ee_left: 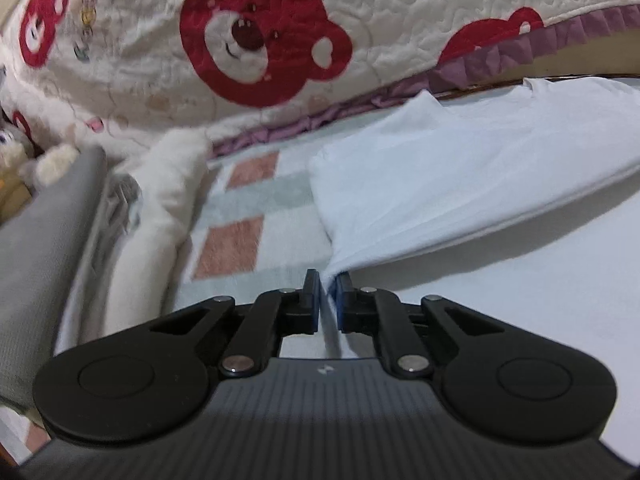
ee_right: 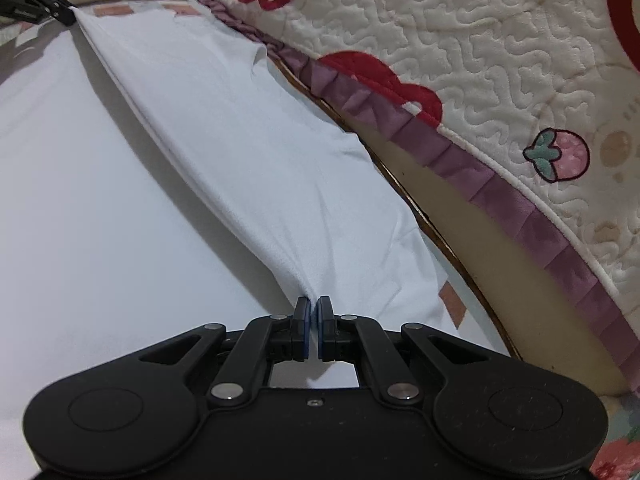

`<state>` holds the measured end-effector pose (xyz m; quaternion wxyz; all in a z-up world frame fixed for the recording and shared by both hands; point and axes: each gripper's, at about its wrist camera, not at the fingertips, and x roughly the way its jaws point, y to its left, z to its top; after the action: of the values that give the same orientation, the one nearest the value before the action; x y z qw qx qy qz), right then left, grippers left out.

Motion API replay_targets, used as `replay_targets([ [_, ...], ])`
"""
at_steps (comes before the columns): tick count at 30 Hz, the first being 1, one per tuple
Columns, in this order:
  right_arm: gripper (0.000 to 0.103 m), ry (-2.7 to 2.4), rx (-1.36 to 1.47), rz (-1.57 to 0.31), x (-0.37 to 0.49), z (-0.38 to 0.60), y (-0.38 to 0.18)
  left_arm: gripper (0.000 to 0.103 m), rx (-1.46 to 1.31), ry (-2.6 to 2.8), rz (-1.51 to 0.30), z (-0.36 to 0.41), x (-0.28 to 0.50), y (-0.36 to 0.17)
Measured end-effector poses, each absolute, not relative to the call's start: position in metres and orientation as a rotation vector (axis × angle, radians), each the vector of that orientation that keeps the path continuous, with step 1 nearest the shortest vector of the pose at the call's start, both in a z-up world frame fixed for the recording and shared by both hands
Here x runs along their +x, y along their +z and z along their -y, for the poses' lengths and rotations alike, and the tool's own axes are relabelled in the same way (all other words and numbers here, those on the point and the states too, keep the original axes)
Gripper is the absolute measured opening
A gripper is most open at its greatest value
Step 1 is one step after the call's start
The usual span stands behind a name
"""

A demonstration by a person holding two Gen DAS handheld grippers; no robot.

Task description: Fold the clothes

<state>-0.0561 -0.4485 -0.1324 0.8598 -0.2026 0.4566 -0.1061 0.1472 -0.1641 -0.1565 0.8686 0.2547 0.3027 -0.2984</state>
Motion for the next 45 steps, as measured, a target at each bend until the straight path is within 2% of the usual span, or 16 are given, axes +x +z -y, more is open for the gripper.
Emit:
replay_targets([
  [11, 0.002, -0.214, -0.304, -0.985, -0.075, 0.459, -0.147, 0.009, 0.507, -0.611, -0.706, 0.164, 0.151, -0.164],
  [16, 0.002, -0.288, -0.256, -1.001, -0.090, 0.477, -0.145, 0.012, 0.457, -0.647, -0.815, 0.150, 0.157, -0.157],
  [17, 0.003, -0.327, -0.241, -1.001, -0.097, 0.483, -0.145, 0.016, 0.434, -0.695, -0.804, 0.146, 0.155, -0.150],
  [18, 0.003, -0.364, -0.193, -0.982, -0.106, 0.491, -0.144, 0.035, 0.409, -0.750, -0.787, 0.141, 0.153, -0.141],
  [20, 0.004, -0.429, 0.041, -0.874, -0.140, 0.513, -0.134, 0.053, 0.372, -0.896, -0.691, 0.136, 0.137, -0.120],
  [23, 0.015, -0.539, 0.369, -0.713, -0.191, 0.543, -0.129, 0.054, 0.238, -1.011, -0.682, 0.149, 0.124, -0.105],
  [25, 0.015, -0.636, 0.544, -0.618, -0.221, 0.561, -0.130, 0.054, 0.254, -1.059, -0.683, 0.190, 0.108, -0.101],
  [27, 0.022, -0.728, 0.687, -0.539, -0.244, 0.576, -0.128, 0.053, 0.281, -1.106, -0.684, 0.233, 0.091, -0.097],
  [28, 0.029, -0.757, 0.715, -0.507, -0.250, 0.582, -0.122, 0.053, 0.294, -1.129, -0.684, 0.255, 0.083, -0.095],
  [29, 0.044, -0.786, 0.741, -0.476, -0.257, 0.589, -0.117, 0.053, 0.308, -1.152, -0.684, 0.277, 0.075, -0.094],
  [32, 0.053, -0.839, 0.724, -0.421, -0.267, 0.612, -0.090, 0.054, 0.375, -1.249, -0.642, 0.346, 0.041, -0.092],
  [34, 0.063, -0.869, 0.684, -0.429, -0.267, 0.632, -0.078, 0.064, 0.466, -1.360, -0.535, 0.396, 0.003, -0.096],
  [37, 0.063, -0.970, 0.597, -0.518, -0.258, 0.664, -0.073, 0.065, 0.507, -1.452, -0.568, 0.456, -0.030, -0.115],
  [41, 0.062, -1.036, 0.700, -0.668, -0.241, 0.704, -0.099, 0.065, 0.531, -1.463, -0.719, 0.504, -0.057, -0.137],
  [43, 0.060, -1.087, 0.780, -0.686, -0.236, 0.714, -0.122, 0.065, 0.497, -1.474, -0.750, 0.505, -0.061, -0.143],
  [45, 0.058, -1.122, 0.680, -0.704, -0.224, 0.713, -0.134, 0.065, 0.488, -1.468, -0.759, 0.508, -0.064, -0.151],
])
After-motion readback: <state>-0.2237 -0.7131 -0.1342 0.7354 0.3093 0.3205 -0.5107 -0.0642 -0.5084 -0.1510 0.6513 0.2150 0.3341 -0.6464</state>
